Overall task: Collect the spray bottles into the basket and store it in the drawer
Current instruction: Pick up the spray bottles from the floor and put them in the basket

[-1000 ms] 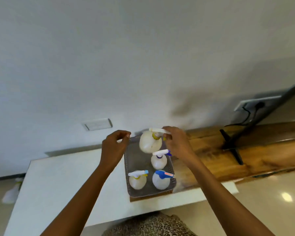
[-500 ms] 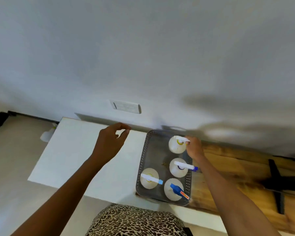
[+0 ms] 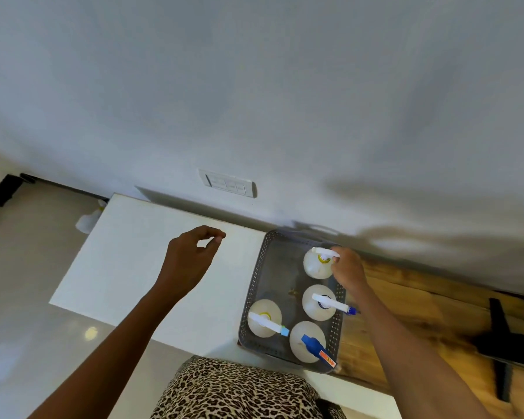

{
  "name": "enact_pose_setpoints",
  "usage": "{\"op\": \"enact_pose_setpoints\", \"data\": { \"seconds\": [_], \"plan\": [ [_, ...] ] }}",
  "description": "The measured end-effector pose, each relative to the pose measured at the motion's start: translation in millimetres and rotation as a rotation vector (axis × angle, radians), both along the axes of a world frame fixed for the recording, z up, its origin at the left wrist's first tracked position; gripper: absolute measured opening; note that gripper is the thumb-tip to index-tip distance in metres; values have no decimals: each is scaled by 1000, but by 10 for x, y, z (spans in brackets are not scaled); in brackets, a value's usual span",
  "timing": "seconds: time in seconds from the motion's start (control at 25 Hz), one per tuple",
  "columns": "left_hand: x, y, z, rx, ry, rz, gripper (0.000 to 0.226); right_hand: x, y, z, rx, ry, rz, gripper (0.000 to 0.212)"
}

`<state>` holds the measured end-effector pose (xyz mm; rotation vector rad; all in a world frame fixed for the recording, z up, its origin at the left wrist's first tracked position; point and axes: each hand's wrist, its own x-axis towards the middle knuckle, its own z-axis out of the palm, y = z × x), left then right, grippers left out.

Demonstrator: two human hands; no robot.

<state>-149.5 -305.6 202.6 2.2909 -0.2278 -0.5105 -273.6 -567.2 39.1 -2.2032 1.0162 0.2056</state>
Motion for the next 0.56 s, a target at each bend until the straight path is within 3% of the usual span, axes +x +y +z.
{"op": "enact_pose_setpoints", "data": {
  "seconds": [0.24,0.4,0.56],
  "plan": [
    [-65,180,16,-31,-24,6,13,-4,114,149,-173,115,99,53],
    [-124,424,98,-75,-46,30,13,134,383,401,-323,8,138,52],
    [-61,867,216,-135,-56,79,12,422,914,686,-315,-164,153,48]
  ]
}}
